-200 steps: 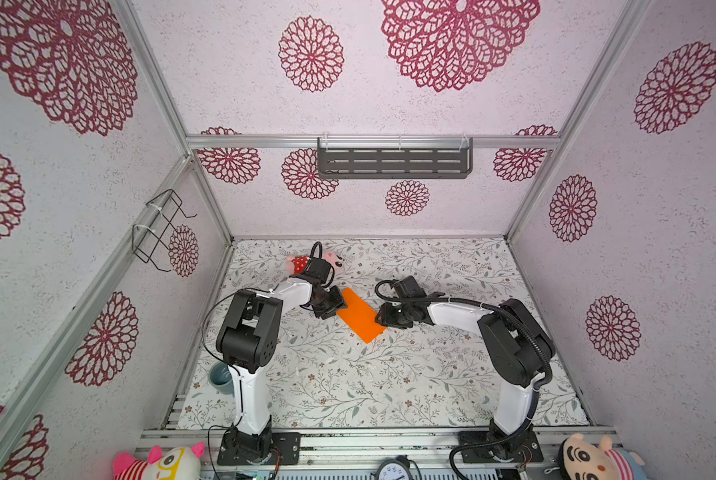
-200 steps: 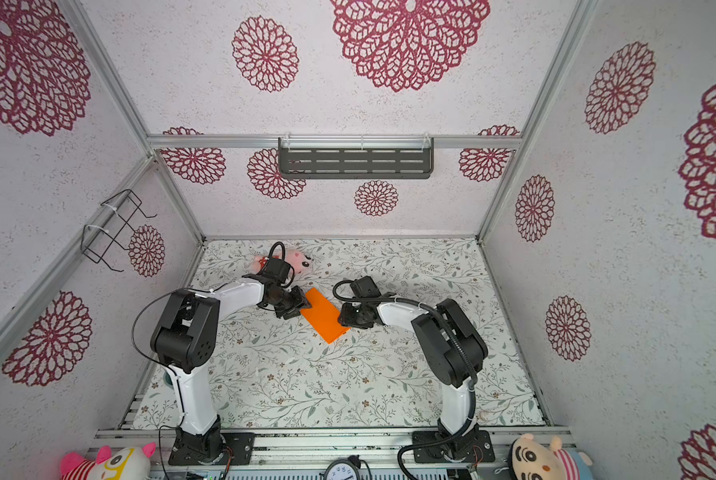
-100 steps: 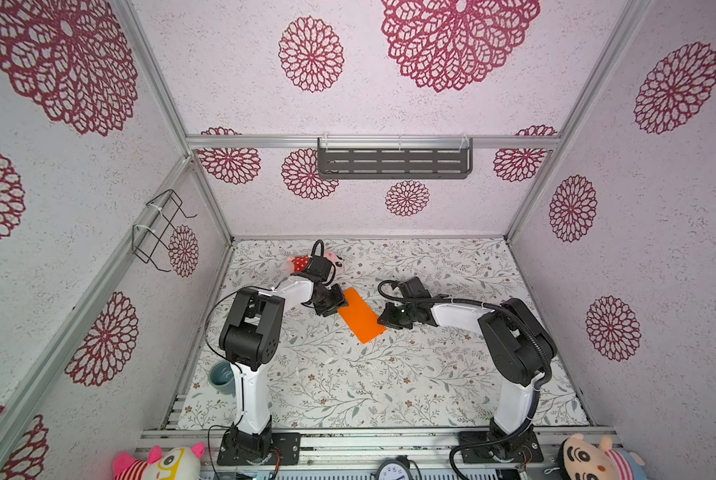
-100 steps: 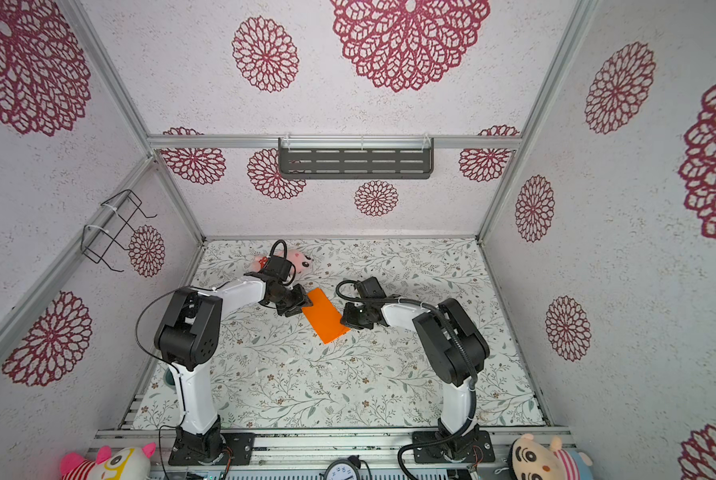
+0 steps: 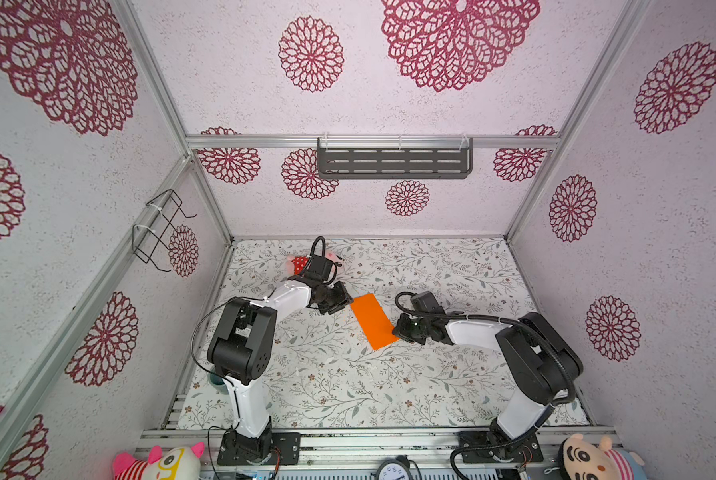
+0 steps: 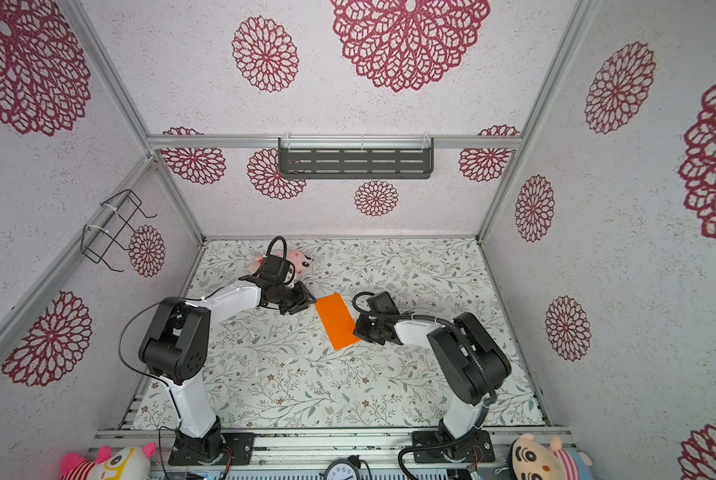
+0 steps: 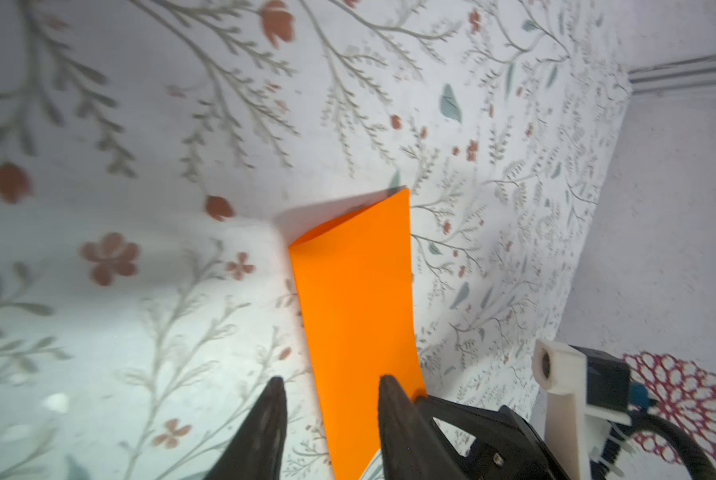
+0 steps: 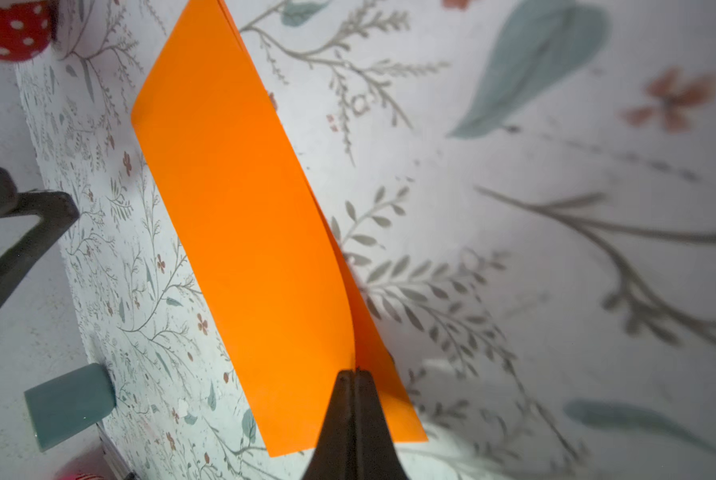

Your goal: Fold a paper plane with a square sheet of paper (pick it up from the middle)

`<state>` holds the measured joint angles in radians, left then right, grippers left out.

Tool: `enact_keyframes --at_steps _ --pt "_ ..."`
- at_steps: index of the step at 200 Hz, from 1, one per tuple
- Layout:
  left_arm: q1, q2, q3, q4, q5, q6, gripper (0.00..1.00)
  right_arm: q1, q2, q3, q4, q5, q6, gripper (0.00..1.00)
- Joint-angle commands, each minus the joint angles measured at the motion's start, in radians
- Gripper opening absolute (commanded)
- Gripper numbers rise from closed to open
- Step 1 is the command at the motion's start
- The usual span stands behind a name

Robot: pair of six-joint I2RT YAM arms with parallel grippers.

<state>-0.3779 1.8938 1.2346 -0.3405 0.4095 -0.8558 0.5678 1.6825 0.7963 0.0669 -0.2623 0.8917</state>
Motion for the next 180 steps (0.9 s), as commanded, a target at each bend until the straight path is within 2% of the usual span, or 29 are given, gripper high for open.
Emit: enact_keyframes --at_steps 1,34,93,127,143,159,180 --pt "-0.047 0.006 -0.022 0.141 0.084 -0.074 0.32 0.003 -0.085 -0.055 0.061 0.071 0.138 0.0" --pt "-0.081 0.101 0.023 0.163 0.116 -0.092 0.19 0.006 -0.129 -0.096 0.057 0.086 0.193 0.01" --pt "-0.096 0.198 0.094 0.079 0.121 -0.046 0.13 0.009 -0.097 -0.084 0.077 0.003 0.22 0.02" --pt "-0.095 0.24 0.118 -0.003 0.114 0.019 0.11 0.001 -0.074 -0.054 0.052 -0.069 0.177 0.13" --pt "-0.095 0.253 0.129 -0.039 0.111 0.057 0.1 -0.002 -0.055 -0.038 0.034 -0.092 0.168 0.15" --pt "-0.095 0.262 0.144 -0.08 0.099 0.095 0.1 -0.002 -0.042 -0.024 0.021 -0.1 0.162 0.15" --pt "-0.093 0.27 0.15 -0.095 0.091 0.112 0.1 -0.002 -0.034 -0.005 0.015 -0.101 0.155 0.04"
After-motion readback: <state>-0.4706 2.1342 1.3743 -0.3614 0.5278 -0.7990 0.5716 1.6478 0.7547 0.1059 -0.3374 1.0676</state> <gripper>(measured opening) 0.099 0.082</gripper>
